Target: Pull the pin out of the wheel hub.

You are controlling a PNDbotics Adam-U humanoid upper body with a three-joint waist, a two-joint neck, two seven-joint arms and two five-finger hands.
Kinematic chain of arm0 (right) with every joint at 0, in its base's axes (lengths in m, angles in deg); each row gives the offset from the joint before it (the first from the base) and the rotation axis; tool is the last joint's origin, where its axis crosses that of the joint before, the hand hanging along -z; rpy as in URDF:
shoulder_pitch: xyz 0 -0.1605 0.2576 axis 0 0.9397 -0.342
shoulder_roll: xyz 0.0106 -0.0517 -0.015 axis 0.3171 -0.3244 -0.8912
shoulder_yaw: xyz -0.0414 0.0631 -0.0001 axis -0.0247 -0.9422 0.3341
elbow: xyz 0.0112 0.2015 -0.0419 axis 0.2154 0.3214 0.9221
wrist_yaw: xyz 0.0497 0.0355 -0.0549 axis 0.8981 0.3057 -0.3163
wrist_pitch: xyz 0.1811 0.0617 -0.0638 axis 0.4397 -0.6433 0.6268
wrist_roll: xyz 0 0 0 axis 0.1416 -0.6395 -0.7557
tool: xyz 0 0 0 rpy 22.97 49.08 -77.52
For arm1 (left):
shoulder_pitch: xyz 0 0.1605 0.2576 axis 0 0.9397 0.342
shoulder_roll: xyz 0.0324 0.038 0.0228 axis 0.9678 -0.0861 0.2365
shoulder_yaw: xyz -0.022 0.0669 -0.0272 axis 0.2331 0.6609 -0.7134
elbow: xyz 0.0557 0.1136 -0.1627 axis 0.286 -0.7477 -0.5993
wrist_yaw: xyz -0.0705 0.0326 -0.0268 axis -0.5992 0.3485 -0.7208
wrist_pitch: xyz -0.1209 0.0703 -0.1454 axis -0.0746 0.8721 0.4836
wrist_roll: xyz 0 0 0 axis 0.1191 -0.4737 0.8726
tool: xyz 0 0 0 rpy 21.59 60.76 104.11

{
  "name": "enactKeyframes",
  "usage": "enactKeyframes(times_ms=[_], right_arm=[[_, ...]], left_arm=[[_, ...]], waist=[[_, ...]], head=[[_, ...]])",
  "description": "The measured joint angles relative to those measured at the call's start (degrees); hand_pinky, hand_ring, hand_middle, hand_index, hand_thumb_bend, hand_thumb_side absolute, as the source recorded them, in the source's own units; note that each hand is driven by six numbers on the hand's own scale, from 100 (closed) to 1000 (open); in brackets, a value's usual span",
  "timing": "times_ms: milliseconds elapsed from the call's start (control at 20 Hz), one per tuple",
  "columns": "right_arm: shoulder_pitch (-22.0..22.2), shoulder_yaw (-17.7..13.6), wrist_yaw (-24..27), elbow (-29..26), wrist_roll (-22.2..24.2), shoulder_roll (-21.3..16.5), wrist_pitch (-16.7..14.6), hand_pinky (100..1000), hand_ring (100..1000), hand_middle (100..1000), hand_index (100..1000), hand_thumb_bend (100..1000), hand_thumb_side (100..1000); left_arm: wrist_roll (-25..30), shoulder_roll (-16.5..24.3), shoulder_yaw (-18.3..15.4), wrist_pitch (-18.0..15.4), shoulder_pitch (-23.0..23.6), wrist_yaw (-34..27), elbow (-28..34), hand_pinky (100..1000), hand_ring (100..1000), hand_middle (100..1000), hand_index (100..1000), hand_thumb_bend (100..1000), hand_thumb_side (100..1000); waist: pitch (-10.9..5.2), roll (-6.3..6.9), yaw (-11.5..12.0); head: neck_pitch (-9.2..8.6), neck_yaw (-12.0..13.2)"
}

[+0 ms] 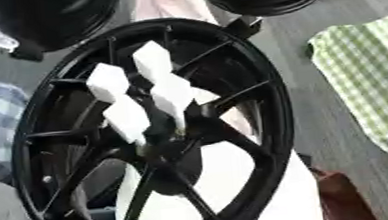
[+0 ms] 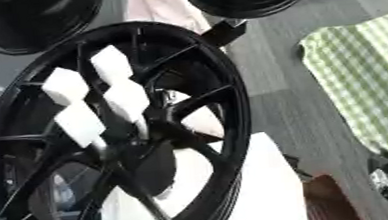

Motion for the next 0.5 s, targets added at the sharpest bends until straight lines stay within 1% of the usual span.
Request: enactKeyframes(times_ms=[350, 500], right_arm=[[-0.46, 0.15, -0.10, 0.01, 0.17, 0.00, 0.06, 533, 651, 539, 718, 299, 394], [-0.91, 0.35, -0.16, 0.01, 0.23, 0.00, 0.06, 532, 650, 539, 718, 298, 394]], left_arm=[[-0.64, -3.32, 1.65, -0.64, -2.52, 0.08, -3.18, 806, 768, 718, 842, 644, 506], [-1.02, -4.29, 2.74, -1.02, -2.72, 0.08, -4.49, 807, 769, 724, 842, 652, 499]], waist=[[0.05, 0.01, -0.39], [0.27, 0.27, -0.69]], head=[[-0.18, 0.57], [-0.19, 0.70]])
